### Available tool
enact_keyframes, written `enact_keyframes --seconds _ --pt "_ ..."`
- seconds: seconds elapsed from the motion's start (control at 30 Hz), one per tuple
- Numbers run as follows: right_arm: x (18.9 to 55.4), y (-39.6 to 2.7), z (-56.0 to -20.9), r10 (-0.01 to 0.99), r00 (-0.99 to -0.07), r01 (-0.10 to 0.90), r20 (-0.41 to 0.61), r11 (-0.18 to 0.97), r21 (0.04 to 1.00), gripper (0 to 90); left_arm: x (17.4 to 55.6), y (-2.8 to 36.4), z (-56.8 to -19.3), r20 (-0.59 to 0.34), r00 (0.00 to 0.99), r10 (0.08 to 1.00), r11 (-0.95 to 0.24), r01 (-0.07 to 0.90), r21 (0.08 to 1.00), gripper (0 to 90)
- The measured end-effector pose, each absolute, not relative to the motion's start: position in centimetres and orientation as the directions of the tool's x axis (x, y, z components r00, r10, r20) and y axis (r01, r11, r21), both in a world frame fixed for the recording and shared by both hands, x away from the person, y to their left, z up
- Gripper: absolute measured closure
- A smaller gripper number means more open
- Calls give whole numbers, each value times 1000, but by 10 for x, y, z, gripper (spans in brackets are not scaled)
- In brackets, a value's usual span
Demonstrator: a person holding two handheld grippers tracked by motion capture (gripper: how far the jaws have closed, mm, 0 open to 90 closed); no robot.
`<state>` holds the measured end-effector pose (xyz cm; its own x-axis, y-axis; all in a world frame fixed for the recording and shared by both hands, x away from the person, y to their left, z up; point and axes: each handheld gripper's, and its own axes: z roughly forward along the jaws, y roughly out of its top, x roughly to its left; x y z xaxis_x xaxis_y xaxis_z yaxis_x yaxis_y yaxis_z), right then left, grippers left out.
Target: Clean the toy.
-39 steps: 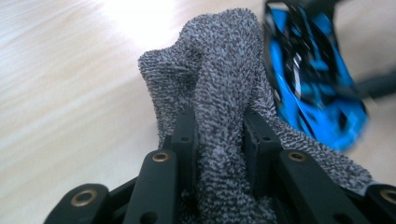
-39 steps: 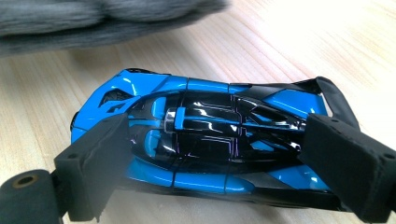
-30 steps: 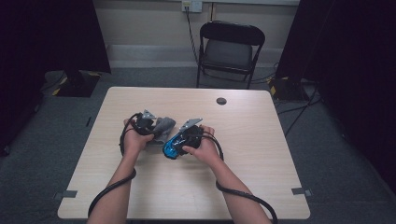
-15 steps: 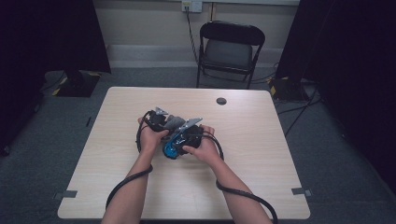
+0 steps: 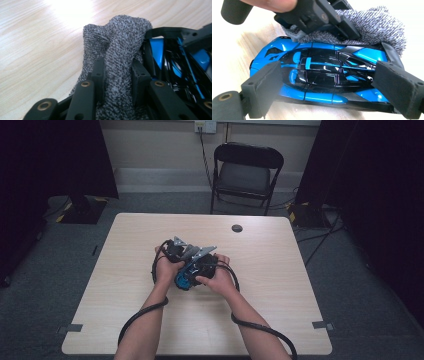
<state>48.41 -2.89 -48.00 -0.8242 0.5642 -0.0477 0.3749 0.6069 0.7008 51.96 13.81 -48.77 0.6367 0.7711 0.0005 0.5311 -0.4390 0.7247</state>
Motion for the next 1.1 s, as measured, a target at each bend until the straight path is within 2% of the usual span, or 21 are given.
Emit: enact_keyframes --seconds 0.2,0.4,0.73,1.1 --pt "484 -29 -480 564 -824 376 -48 609 698 79 515 143 -487 -14 650 759 -438 528 728 709" --pt "484 -28 -480 564 -824 376 -49 609 698 79 510 147 -484 19 678 735 -487 508 710 714" --pt "485 -30 -480 568 -822 386 -38 605 696 78 502 159 -482 -25 666 745 -461 543 702 717" --pt "485 -29 -479 569 -821 388 -40 609 692 78 492 172 -480 -22 685 729 -488 541 685 717"
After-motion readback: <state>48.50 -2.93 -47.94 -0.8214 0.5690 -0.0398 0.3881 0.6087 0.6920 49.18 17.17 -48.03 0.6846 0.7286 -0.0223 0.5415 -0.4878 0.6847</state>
